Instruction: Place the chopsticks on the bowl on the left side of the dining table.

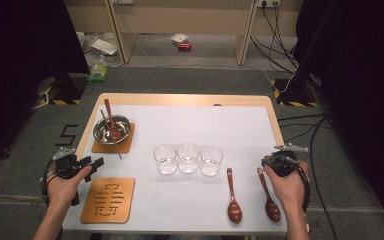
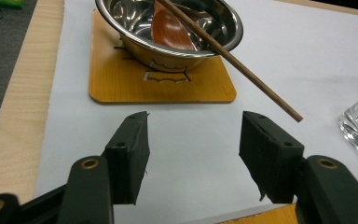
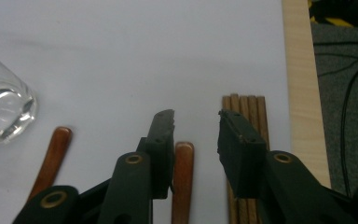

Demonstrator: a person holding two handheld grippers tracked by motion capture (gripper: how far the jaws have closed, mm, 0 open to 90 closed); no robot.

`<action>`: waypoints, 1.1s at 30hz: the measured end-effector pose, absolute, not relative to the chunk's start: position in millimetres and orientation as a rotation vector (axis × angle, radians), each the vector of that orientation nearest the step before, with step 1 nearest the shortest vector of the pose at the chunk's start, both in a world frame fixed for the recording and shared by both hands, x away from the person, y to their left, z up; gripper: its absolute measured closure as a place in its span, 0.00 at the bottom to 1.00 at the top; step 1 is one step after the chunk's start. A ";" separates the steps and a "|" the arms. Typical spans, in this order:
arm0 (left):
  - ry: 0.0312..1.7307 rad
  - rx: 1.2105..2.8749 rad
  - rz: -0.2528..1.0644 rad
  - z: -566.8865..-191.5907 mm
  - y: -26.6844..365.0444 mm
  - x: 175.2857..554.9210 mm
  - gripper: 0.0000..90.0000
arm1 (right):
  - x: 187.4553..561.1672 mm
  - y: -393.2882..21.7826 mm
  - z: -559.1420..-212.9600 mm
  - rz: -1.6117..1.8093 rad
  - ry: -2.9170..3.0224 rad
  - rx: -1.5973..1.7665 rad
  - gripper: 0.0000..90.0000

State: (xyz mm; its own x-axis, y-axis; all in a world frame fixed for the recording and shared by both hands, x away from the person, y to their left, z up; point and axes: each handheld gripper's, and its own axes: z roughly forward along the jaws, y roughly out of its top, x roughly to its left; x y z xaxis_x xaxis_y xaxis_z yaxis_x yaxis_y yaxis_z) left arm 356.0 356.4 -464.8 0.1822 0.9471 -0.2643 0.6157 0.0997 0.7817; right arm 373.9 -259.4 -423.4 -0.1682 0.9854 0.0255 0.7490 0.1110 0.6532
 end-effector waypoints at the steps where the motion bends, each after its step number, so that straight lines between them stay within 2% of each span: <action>1: 1.523 1.608 0.488 -464.7 356.4 355.7 0.46 | 373.9 -261.7 -423.9 0.738 1.991 1.710 0.77; 13: 1.520 1.610 0.490 -463.7 355.4 354.7 0.46 | 382.1 -280.2 -438.8 0.525 2.120 1.848 0.90; 21: 1.519 1.611 0.487 -464.1 355.3 354.9 0.46 | 387.4 -280.3 -446.1 0.459 2.165 1.879 0.93; 33: 1.516 1.625 0.474 -466.3 352.3 355.1 0.46 | 393.5 -274.7 -448.2 0.397 2.180 1.866 0.93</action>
State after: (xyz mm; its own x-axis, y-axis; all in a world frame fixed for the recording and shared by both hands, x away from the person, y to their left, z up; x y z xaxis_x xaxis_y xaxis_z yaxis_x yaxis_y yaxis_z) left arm 355.1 352.3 -466.3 0.1959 0.9444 -0.2642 0.6256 0.0871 0.7753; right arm 393.5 -274.7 -448.2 -0.1525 0.9883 -0.0082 0.9218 0.1452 0.3594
